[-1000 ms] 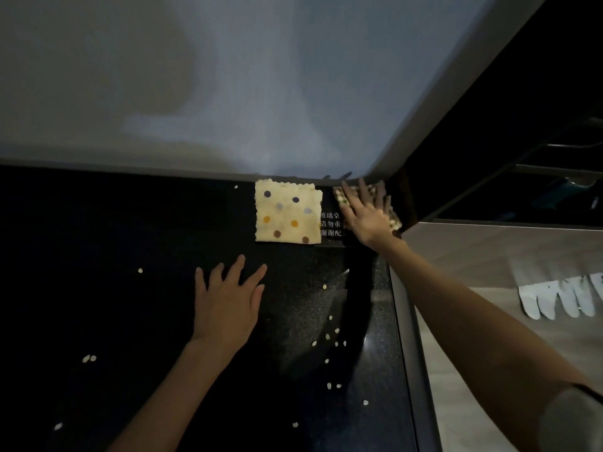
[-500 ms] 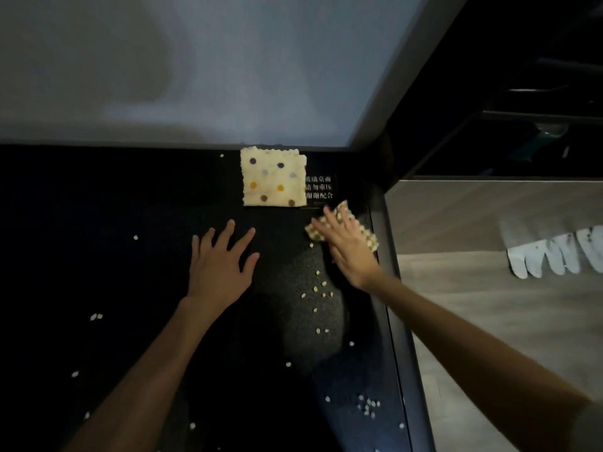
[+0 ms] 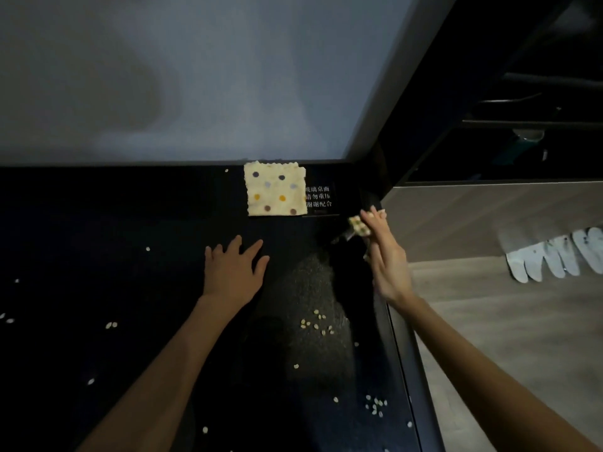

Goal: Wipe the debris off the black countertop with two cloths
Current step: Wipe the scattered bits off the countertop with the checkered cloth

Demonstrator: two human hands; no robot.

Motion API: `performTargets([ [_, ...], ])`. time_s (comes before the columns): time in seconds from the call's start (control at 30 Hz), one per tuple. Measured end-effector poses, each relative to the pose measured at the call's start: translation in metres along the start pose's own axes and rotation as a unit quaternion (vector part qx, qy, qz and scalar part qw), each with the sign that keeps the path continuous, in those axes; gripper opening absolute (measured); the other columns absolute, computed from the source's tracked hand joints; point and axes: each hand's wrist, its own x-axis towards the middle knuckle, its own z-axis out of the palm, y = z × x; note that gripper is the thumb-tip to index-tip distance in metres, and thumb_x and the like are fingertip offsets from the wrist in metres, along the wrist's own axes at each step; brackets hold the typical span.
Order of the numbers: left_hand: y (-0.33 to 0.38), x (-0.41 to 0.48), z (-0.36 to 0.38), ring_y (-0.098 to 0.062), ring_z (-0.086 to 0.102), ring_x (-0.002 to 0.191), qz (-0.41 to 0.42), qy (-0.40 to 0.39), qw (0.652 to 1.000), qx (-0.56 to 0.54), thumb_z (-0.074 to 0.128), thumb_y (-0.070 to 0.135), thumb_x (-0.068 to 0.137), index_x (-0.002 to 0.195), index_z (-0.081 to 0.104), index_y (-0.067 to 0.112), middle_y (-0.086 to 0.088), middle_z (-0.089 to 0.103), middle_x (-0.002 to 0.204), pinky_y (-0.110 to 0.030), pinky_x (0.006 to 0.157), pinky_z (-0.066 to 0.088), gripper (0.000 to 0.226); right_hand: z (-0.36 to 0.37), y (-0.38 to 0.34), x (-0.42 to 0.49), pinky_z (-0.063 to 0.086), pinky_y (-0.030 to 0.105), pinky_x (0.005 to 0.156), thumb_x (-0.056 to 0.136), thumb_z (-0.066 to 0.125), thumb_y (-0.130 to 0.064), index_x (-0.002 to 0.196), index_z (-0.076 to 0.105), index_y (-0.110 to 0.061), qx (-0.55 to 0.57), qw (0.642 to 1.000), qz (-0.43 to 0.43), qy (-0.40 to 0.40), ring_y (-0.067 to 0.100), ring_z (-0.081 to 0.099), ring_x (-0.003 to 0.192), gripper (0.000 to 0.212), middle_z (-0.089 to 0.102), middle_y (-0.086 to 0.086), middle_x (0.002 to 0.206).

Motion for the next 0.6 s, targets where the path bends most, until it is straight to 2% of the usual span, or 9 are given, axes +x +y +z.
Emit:
performTargets([
  [0.03, 0.001, 0.002, 0.0, -0.037, 0.03, 0.136, -0.002, 0.002, 1.0, 0.001, 0.021, 0.057, 0.095, 0.145, 0.026, 0.036, -0.009, 0.024, 0.154, -0.049, 0.116, 0.016, 0.054, 0.003, 0.009, 0.018, 0.013, 0.023, 0.119, 0.097, 0.033, 0.002, 0.147, 0.035, -0.016, -0.017, 1.0, 0.017, -0.009, 0.018, 0.012, 0.149, 0.054, 0.025, 0.004, 0.158],
  [0.13, 0.002, 0.004, 0.0, -0.036, 0.035, 0.132, 0.004, 0.012, 1.0, 0.008, 0.023, 0.059, 0.094, 0.145, 0.028, 0.036, -0.009, 0.029, 0.151, -0.047, 0.114, 0.024, 0.056, 0.03, 0.037, 0.064, 0.014, 0.036, 0.121, 0.098, 0.038, -0.002, 0.151, 0.024, -0.013, -0.065, 0.995, 0.066, -0.027, 0.025, 0.011, 0.149, 0.055, 0.02, 0.011, 0.159],
  [0.23, 0.0, 0.003, 0.0, -0.034, 0.039, 0.13, 0.014, 0.032, 0.999, 0.027, 0.022, 0.059, 0.093, 0.145, 0.027, 0.037, -0.008, 0.03, 0.151, -0.044, 0.11, 0.031, 0.056, 0.052, 0.051, 0.107, 0.012, 0.042, 0.121, 0.097, 0.04, -0.003, 0.147, 0.03, -0.008, -0.113, 0.993, 0.038, -0.013, 0.03, 0.01, 0.148, 0.051, 0.023, 0.013, 0.158],
  [0.33, -0.001, 0.003, -0.001, -0.032, 0.037, 0.132, 0.009, 0.035, 0.999, 0.029, 0.021, 0.059, 0.094, 0.145, 0.024, 0.04, -0.005, 0.029, 0.152, -0.042, 0.11, 0.033, 0.055, 0.06, 0.051, 0.153, 0.008, 0.039, 0.121, 0.098, 0.041, -0.006, 0.142, 0.041, -0.009, -0.14, 0.99, 0.02, -0.022, 0.033, 0.011, 0.148, 0.044, 0.025, 0.014, 0.157],
  [0.43, 0.001, 0.001, -0.001, -0.033, 0.034, 0.134, 0.006, 0.026, 0.999, 0.036, 0.019, 0.058, 0.094, 0.146, 0.019, 0.041, -0.004, 0.024, 0.154, -0.041, 0.11, 0.032, 0.054, 0.064, 0.054, 0.182, 0.002, 0.036, 0.119, 0.102, 0.04, -0.013, 0.143, 0.043, -0.014, -0.169, 0.984, -0.007, -0.057, 0.034, 0.007, 0.148, 0.041, 0.021, 0.012, 0.158],
  [0.6, 0.001, -0.001, 0.001, -0.033, 0.035, 0.133, 0.006, 0.033, 0.998, 0.052, 0.019, 0.058, 0.095, 0.146, 0.018, 0.041, -0.003, 0.025, 0.154, -0.04, 0.11, 0.033, 0.054, 0.051, 0.051, 0.15, -0.004, 0.038, 0.119, 0.102, 0.033, -0.026, 0.146, 0.039, -0.022, -0.164, 0.98, -0.044, -0.1, 0.027, 0.001, 0.149, 0.045, 0.022, 0.006, 0.158],
])
